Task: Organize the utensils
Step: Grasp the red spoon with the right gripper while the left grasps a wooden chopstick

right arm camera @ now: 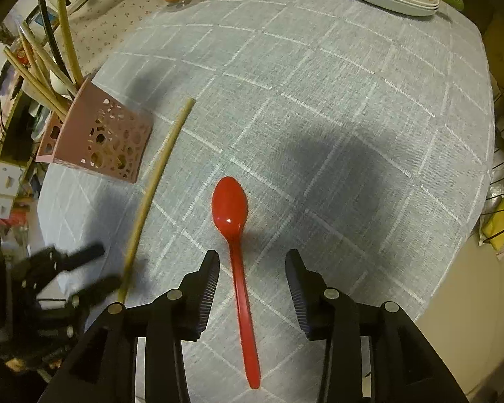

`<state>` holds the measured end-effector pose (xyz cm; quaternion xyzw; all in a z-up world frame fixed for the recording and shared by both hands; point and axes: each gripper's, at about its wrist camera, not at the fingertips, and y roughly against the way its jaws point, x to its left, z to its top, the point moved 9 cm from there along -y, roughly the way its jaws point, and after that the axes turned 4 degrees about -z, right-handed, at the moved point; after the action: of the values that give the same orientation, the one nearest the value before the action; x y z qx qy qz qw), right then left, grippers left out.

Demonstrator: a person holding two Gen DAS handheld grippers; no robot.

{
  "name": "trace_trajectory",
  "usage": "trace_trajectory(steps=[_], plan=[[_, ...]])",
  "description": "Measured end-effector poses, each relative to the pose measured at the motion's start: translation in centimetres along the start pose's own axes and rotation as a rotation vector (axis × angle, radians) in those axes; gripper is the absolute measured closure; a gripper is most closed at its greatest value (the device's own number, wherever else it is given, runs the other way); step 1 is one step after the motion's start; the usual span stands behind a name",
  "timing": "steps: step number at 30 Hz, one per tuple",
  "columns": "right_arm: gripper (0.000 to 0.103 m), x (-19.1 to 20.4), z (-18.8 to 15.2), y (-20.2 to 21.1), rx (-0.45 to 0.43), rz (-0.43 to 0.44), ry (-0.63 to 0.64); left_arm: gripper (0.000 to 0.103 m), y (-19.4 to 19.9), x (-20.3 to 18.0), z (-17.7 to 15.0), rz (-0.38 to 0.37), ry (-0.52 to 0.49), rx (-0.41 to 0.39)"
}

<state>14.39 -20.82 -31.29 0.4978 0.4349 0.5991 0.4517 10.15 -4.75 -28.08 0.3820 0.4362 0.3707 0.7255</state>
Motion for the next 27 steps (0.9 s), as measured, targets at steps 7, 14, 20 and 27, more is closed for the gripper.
trace_trajectory(steps=[7, 14, 20, 27], plan=[[0.061, -1.0, -0.6, 0.8, -0.006, -0.001, -0.017, 0.094, -2.6, 0.0, 1.1, 0.029, -0.004, 0.003], [0.061, -1.2, -0.8, 1.4, -0.008, -0.01, -0.009, 0.094, 0.1, 0.2, -2.6, 0.05, -0.049, 0.138], [0.061, 0.0, -0.1, 1.0, -0.001, -0.016, 0.002, 0.092, 1.7, 0.9, -8.0, 0.019, -0.099, 0.298], [0.061, 0.6, -0.1, 0.9, 0.003, -0.023, 0.013, 0.074, 1.1, 0.4, -2.6, 0.03, -0.099, 0.175]])
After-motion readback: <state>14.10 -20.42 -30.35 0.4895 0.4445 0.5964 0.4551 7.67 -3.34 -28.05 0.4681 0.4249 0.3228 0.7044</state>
